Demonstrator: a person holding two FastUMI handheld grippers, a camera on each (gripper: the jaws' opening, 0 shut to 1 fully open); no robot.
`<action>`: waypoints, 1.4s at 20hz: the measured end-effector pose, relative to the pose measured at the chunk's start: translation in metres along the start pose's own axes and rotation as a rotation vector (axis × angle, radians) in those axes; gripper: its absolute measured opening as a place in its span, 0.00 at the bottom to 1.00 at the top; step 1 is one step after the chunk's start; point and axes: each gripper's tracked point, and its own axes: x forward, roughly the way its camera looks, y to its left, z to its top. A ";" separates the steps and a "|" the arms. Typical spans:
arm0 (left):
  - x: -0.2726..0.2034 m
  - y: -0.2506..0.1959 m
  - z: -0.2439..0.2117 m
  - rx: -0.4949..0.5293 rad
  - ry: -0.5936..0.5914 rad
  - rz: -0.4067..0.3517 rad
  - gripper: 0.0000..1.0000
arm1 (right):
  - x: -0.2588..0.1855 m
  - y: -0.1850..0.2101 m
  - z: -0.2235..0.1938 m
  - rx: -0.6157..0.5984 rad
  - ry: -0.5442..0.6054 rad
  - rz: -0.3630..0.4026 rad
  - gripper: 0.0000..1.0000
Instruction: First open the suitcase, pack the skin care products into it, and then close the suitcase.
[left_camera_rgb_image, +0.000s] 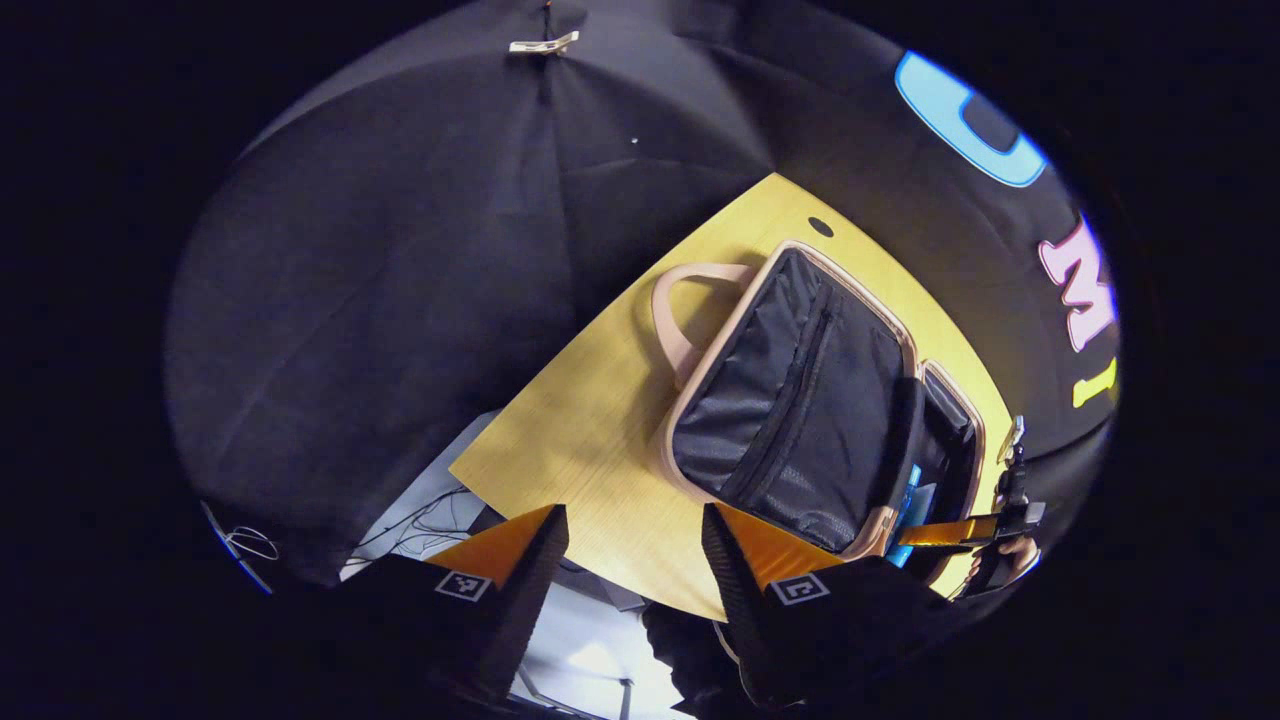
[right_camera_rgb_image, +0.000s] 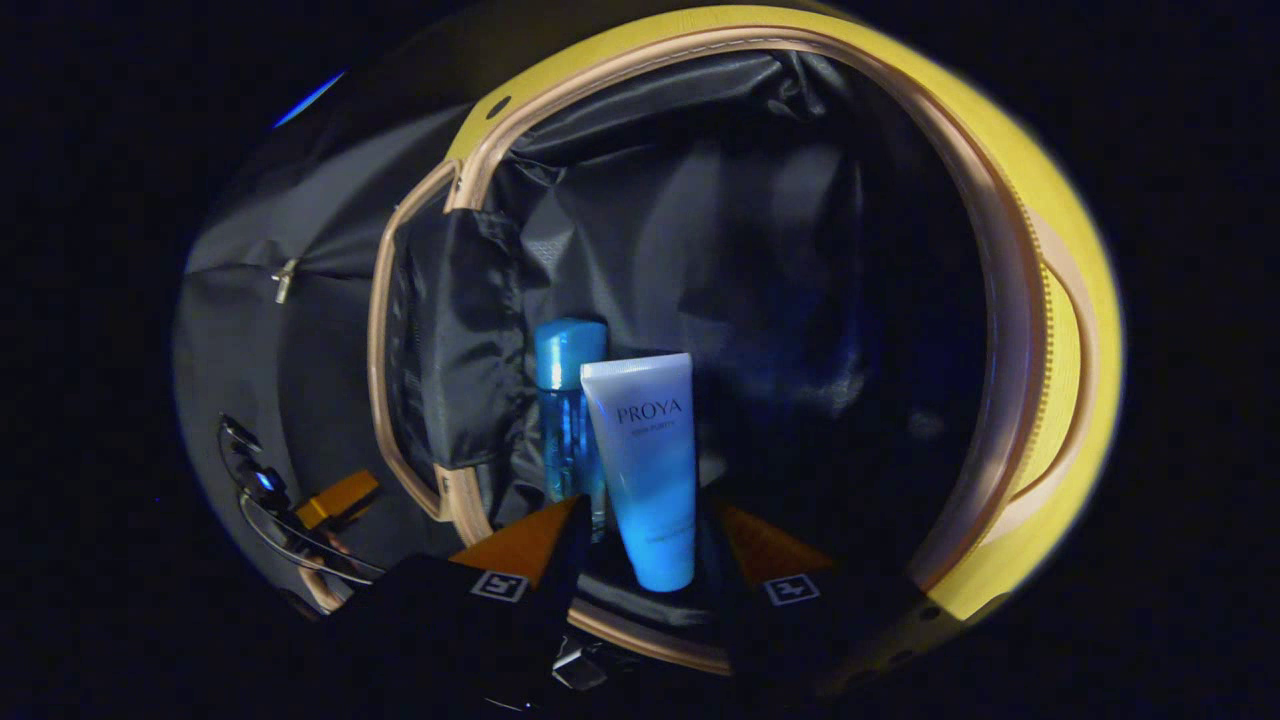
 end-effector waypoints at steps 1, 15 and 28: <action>0.003 0.001 0.006 -0.023 0.002 -0.008 0.86 | -0.007 0.008 0.002 -0.003 -0.030 0.018 0.82; 0.106 -0.008 0.139 0.104 0.056 0.095 0.86 | -0.141 -0.020 -0.018 -0.202 -0.317 0.004 0.97; 0.103 -0.058 0.153 0.188 -0.076 -0.081 0.07 | -0.181 -0.042 -0.038 -0.106 -0.433 0.031 0.98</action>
